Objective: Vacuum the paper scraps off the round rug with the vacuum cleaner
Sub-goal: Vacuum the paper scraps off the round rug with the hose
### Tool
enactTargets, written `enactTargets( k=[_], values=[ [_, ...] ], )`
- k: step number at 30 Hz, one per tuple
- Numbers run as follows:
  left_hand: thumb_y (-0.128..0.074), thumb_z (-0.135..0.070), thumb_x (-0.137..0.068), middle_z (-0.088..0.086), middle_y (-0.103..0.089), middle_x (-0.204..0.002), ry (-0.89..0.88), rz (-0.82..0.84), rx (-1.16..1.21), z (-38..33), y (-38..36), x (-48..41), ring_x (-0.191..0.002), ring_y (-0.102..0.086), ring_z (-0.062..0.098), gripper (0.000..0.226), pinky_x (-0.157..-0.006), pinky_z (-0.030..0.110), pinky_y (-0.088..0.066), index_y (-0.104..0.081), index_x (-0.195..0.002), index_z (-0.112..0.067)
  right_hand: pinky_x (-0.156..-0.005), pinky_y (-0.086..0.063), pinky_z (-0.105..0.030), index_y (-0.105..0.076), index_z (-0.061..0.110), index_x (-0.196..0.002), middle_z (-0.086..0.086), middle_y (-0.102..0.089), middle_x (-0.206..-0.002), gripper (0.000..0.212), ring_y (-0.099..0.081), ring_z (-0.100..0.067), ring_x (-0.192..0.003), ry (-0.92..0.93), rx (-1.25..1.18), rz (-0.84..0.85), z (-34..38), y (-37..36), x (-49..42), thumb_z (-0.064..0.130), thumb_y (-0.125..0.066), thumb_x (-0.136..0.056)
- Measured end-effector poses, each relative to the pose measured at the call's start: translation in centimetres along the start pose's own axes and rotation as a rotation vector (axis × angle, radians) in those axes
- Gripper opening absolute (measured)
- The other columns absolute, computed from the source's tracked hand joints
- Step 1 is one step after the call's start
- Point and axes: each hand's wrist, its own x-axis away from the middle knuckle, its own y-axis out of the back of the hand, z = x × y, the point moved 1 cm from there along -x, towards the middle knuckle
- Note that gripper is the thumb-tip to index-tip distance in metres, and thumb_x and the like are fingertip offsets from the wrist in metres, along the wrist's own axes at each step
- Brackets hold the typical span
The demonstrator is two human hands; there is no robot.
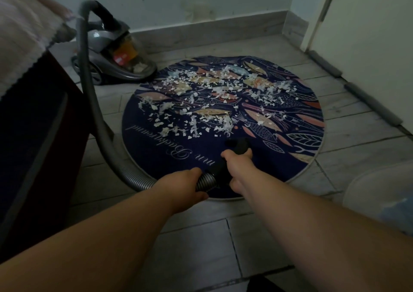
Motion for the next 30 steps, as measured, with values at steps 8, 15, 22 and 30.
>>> enactTargets(
  k=[8, 15, 22, 30],
  values=[
    [-0.057, -0.047, -0.088, 0.002, -0.053, -0.130, -0.066, 0.006, 0.026, -0.4, -0.3, -1.3, -0.111, -0.054, 0.019, 0.086, -0.092, 0.031, -0.044, 0.002, -0.150, -0.038, -0.096, -0.051, -0.056, 0.005, 0.046, -0.153, -0.015, -0.052, -0.128, 0.098, -0.059, -0.036, -0.107, 0.005, 0.010, -0.018, 0.4, 0.6, -0.6, 0.027, -0.065, -0.088],
    [-0.058, -0.046, -0.088, 0.003, -0.050, -0.135, -0.112, 0.010, 0.056, -2.4, -0.5, -3.8, -0.115, -0.052, 0.021, 0.086, -0.096, 0.034, -0.044, 0.001, -0.150, -0.039, -0.091, -0.053, -0.060, -0.001, 0.047, -0.153, -0.017, -0.052, -0.126, 0.092, -0.059, -0.037, -0.102, 0.009, -0.023, -0.092, 1.7, 3.2, -1.6, 0.026, -0.065, -0.089],
    [-0.054, -0.044, -0.091, 0.006, -0.046, -0.137, -0.120, 0.018, 0.054, -3.8, -0.3, -5.9, -0.118, -0.050, 0.024, 0.082, -0.099, 0.039, -0.043, 0.002, -0.150, -0.037, -0.090, -0.055, -0.057, -0.001, 0.045, -0.154, -0.015, -0.051, -0.116, 0.091, -0.061, -0.035, -0.096, 0.039, -0.048, -0.138, 3.1, 4.6, -2.7, 0.023, -0.063, -0.093],
    [-0.054, -0.043, -0.092, 0.005, -0.048, -0.133, -0.026, 0.025, 0.088, 0.2, 0.0, -5.0, -0.113, -0.052, 0.022, 0.081, -0.095, 0.036, -0.044, 0.002, -0.150, -0.037, -0.089, -0.055, -0.054, 0.005, 0.046, -0.154, -0.009, -0.052, -0.097, 0.093, -0.061, -0.033, -0.094, 0.017, 0.022, -0.054, 2.9, -0.2, -2.5, 0.024, -0.061, -0.092]
  ],
)
